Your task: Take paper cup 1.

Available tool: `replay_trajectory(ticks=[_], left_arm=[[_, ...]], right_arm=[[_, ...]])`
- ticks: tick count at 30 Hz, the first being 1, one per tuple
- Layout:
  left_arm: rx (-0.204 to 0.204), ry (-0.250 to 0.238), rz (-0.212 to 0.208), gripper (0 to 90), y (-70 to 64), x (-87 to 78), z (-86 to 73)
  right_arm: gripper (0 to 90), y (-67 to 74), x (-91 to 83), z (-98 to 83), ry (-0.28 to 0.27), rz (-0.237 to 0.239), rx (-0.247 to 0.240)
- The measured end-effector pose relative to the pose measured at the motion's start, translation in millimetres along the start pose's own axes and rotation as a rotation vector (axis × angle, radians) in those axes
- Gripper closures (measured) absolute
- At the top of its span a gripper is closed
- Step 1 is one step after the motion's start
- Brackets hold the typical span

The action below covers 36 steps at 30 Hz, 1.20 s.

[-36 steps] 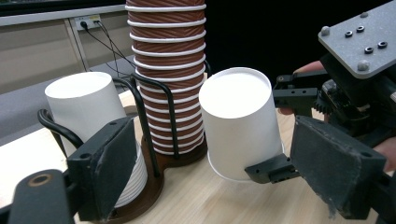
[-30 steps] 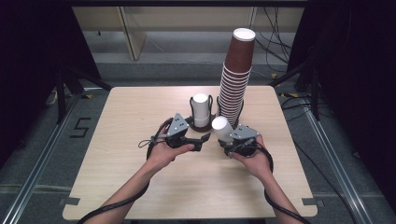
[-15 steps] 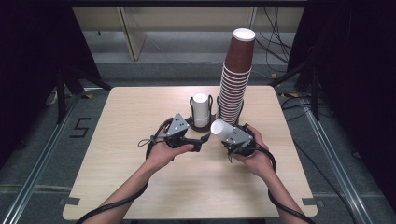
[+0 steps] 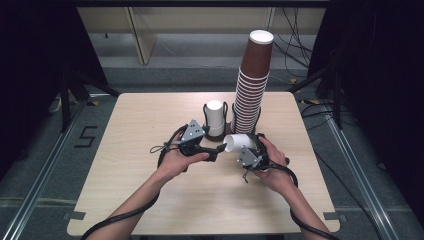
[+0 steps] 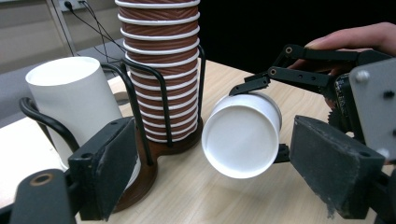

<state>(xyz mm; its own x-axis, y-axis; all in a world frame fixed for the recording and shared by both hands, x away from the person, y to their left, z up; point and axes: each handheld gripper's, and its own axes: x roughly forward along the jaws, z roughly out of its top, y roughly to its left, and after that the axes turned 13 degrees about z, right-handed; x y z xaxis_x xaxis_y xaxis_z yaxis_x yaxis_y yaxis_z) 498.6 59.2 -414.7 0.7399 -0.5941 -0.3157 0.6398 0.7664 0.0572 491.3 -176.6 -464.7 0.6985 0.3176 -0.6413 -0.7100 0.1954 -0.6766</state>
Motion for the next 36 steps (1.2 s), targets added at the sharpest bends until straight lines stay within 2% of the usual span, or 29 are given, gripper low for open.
replay_trajectory(ticks=[1, 2, 4, 5, 6, 7, 8, 9, 10, 12, 13, 14, 15, 17, 18, 19, 20, 21, 22, 26, 27, 28, 29, 30, 31, 32, 35, 36], left_arm=[[0.004, 0.007, -0.004, 14.9, -0.4, 0.6, 0.4], [0.004, 0.012, -0.007, 14.9, -1.0, 1.5, 0.6], [0.005, 0.016, -0.015, 14.9, -1.7, 3.0, 1.2], [0.004, 0.021, -0.018, 14.9, -2.0, 3.7, 1.5], [0.004, 0.024, -0.02, 14.9, -2.4, 4.6, 1.8], [0.001, 0.022, -0.027, 14.9, -2.9, 6.1, 1.9], [0.011, 0.031, -0.028, 14.8, -3.1, 6.8, 2.4], [0.012, 0.04, -0.034, 14.8, -3.8, 8.1, 2.4], [0.014, 0.045, -0.041, 14.6, -4.9, 9.6, 2.1], [0.02, 0.063, -0.057, 14.6, -7.7, 12.8, 1.6], [0.034, 0.082, -0.071, 14.5, -8.4, 14.3, 1.6], [0.043, 0.091, -0.079, 14.4, -9.3, 16.2, 1.4], [0.048, 0.092, -0.087, 14.4, -10.1, 18.4, 1.2], [0.053, 0.11, -0.103, 14.4, -11.4, 22.1, 1.8], [0.056, 0.116, -0.113, 14.4, -11.0, 23.5, 2.7], [0.055, 0.116, -0.122, 14.4, -9.9, 24.9, 3.6], [0.051, 0.118, -0.124, 14.6, -9.2, 25.9, 4.1], [0.051, 0.12, -0.128, 14.6, -8.4, 26.9, 4.8], [0.049, 0.118, -0.13, 14.7, -8.4, 28.0, 4.8], [0.063, 0.128, -0.136, 14.7, -9.4, 31.7, 2.6], [0.065, 0.132, -0.132, 14.8, -9.4, 32.3, 2.0], [0.065, 0.133, -0.133, 14.9, -9.8, 33.3, 1.1], [0.063, 0.131, -0.139, 14.9, -10.1, 34.4, 0.0], [0.068, 0.135, -0.136, 14.9, -10.5, 35.0, -0.6], [0.068, 0.133, -0.142, 14.9, -11.1, 36.0, -1.4], [0.068, 0.135, -0.139, 15.1, -11.7, 36.5, -1.9], [0.072, 0.133, -0.143, 15.5, -13.0, 38.5, -3.4], [0.075, 0.134, -0.144, 15.9, -13.2, 38.9, -3.6]], right_arm=[[27.1, 0.4, -0.1, 0.6, 0.007, 0.003, -0.006], [27.1, 1.5, -0.5, 2.1, 0.014, -0.009, -0.033], [27.1, 2.9, -1.0, 3.0, 0.023, -0.02, -0.042], [27.1, 2.3, -0.9, 3.8, 0.03, -0.022, -0.085], [27.0, 3.4, -1.0, 4.4, 0.036, -0.024, -0.095], [27.1, 2.5, -0.7, 4.8, 0.039, -0.028, -0.132], [27.1, 4.3, -0.6, 5.6, 0.045, -0.032, -0.126], [27.1, 2.4, 0.6, 5.2, 0.042, -0.039, -0.182], [27.1, 2.8, 0.6, 6.2, 0.052, -0.048, -0.201], [27.1, 3.4, 0.8, 6.7, 0.055, -0.046, -0.204], [27.1, 5.9, 1.6, 7.3, 0.044, -0.05, -0.182], [27.1, 12.7, 1.4, 9.2, 0.047, -0.048, -0.099], [27.1, 12.7, 1.4, 9.2, 0.047, -0.048, -0.099], [27.1, 10.0, 1.5, 9.1, 0.046, -0.049, -0.159], [27.1, 6.0, 1.8, 8.6, 0.038, -0.047, -0.229], [27.1, 6.0, 1.8, 8.6, 0.038, -0.047, -0.229], [27.1, 8.4, 0.8, 9.3, 0.042, -0.044, -0.201], [27.1, 7.1, 0.3, 10.1, 0.042, -0.043, -0.22], [27.1, 9.8, -0.1, 10.3, 0.042, -0.042, -0.174], [27.1, 9.5, -1.4, 10.8, 0.042, -0.052, -0.184], [27.1, 6.3, -0.8, 11.1, 0.041, -0.059, -0.242], [27.1, 6.9, -1.1, 10.7, 0.04, -0.058, -0.221], [27.1, 7.0, -1.2, 11.0, 0.039, -0.059, -0.221], [27.1, 9.7, -1.2, 12.4, 0.037, -0.056, -0.185], [27.1, 9.7, -1.2, 12.4, 0.037, -0.056, -0.185], [27.1, 7.2, -1.3, 12.4, 0.035, -0.061, -0.229], [27.1, 8.5, -0.8, 14.5, 0.037, -0.058, -0.231], [27.1, 7.8, -1.0, 15.1, 0.038, -0.056, -0.246]])
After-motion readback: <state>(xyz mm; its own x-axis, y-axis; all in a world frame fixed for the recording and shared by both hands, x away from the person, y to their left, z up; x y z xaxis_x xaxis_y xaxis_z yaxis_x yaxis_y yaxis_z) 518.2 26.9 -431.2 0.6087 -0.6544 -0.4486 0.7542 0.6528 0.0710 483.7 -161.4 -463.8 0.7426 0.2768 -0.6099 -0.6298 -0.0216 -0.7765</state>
